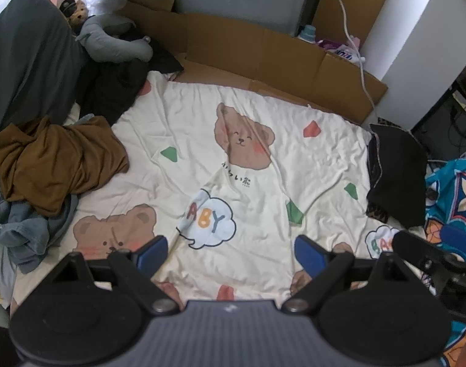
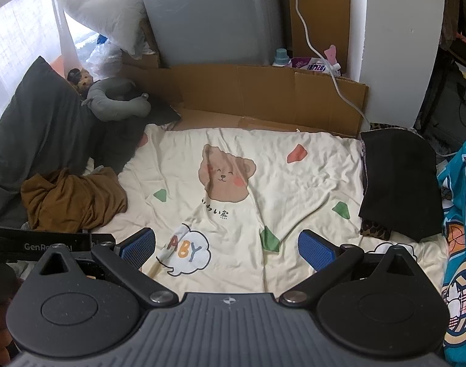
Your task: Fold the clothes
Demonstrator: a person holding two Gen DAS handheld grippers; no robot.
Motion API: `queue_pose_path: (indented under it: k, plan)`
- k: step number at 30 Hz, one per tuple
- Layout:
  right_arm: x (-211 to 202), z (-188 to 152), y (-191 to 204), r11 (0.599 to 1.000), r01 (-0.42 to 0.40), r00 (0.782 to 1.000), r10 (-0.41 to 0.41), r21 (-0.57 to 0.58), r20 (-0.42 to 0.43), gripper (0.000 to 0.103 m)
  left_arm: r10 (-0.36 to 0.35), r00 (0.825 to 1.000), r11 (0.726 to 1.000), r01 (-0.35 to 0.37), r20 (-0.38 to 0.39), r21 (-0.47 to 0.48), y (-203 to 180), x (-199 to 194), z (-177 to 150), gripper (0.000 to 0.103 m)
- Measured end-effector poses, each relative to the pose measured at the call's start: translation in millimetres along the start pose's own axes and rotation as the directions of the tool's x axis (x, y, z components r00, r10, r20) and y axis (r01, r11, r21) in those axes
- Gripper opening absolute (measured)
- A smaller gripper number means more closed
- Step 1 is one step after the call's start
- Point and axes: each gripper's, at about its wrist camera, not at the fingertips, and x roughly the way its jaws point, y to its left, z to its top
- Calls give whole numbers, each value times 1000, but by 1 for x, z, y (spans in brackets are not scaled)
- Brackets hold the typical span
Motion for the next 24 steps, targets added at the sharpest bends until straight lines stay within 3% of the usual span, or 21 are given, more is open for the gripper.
queue_pose_path:
  k: [6,10,14,24]
  plan:
    - [5,7,-2,1000,-14,1000,14,12,13,102,3,1000,1000,-3,0,-7,5,4,6,92]
    - [14,8,-10,994,-68,997,70,90,-16,102,12,1000,1000,-13,-17,-23,10,11,10,92]
    - [20,7,-8,991,-95,995,97,95,-23,102,18,1000,1000,-18,7,-3,10,13,14,92]
    - [18,21,-11,988,-128,989,121,85,87,102,47,998,999,-46,48,-14,25,15,31,91]
